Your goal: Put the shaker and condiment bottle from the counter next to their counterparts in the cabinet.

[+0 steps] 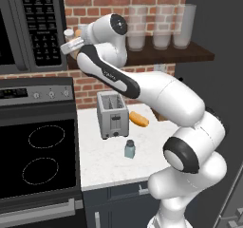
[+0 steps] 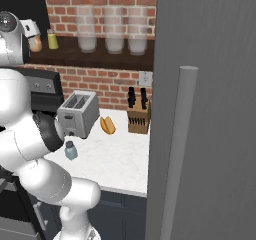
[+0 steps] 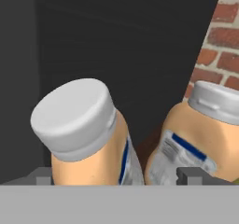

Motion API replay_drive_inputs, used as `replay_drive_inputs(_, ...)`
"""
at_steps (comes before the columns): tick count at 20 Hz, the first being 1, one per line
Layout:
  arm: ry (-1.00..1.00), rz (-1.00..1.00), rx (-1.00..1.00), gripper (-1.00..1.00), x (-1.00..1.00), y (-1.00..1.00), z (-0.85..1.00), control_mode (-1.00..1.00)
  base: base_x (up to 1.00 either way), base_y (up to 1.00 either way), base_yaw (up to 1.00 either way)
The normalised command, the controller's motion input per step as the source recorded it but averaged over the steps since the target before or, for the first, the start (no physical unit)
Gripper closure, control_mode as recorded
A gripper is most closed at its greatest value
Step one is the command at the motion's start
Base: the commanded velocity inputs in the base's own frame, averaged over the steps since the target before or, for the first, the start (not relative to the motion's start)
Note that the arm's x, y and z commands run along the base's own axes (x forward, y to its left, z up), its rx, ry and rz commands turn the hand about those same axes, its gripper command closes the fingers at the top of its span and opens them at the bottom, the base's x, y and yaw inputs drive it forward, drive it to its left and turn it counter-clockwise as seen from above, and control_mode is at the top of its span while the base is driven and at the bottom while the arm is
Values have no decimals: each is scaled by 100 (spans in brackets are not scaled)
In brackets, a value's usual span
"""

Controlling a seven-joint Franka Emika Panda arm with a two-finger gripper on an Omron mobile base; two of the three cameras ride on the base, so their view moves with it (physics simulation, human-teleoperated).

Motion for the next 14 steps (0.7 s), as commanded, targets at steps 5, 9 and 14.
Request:
replay_drive_inputs(5,0,0,11,-100,-27,-27,13,-100,0,0,0)
replay_drive_inputs(9,0,-1,16,-100,-32,-43,27,-100,0,0,0)
replay_drive_inputs(14,0,-3,17,-100,-35,-47,29,-100,0,0,0)
